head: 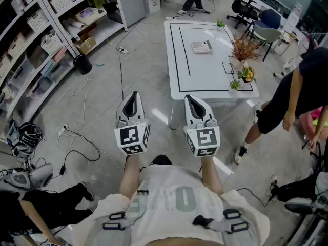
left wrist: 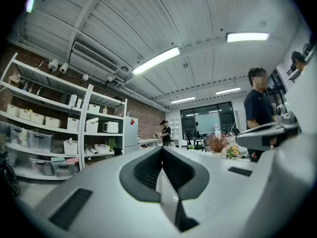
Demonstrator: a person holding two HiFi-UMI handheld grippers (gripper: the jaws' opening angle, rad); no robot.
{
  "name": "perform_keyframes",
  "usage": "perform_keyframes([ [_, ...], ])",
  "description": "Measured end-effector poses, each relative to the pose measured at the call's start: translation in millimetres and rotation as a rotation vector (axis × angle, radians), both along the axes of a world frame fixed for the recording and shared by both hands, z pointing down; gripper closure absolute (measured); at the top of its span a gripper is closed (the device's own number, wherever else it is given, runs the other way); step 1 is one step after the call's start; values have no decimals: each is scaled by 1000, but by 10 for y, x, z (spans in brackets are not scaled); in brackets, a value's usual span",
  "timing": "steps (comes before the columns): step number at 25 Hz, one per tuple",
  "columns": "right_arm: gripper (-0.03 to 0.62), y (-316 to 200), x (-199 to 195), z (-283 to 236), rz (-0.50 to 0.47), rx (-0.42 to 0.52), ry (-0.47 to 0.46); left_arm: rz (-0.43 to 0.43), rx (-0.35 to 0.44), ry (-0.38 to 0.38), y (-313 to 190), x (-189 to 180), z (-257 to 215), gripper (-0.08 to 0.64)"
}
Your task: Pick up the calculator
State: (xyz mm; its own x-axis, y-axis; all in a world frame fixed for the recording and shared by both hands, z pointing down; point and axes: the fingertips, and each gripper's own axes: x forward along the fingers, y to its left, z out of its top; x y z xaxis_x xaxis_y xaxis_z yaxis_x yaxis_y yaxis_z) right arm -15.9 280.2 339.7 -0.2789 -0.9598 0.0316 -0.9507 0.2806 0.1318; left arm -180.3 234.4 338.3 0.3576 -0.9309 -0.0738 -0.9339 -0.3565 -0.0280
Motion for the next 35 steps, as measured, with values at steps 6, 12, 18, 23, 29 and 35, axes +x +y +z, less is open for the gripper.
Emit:
perform_keyframes([
  [6, 586, 21, -97, 2, -19, -9, 0, -4, -6, 2, 38, -74, 15, 540],
  [12, 586, 1, -106, -23, -26, -7, -55, 0, -5, 4, 15, -94, 6, 540],
  [18, 586, -71, -77, -33, -6, -6, -89, 20, 13, -8, -16, -80, -60, 540],
  [23, 585, -187, -254, 134, -30, -53, -126, 14, -15, -7, 27, -214, 49, 540],
  [29, 584, -491, -593, 195, -117, -55, -122, -43, -4, -3, -211, -548, 187, 540],
  [35, 584, -1121, -689, -39, -121, 28, -86, -115, 61, 17, -919, -955, 24, 540],
])
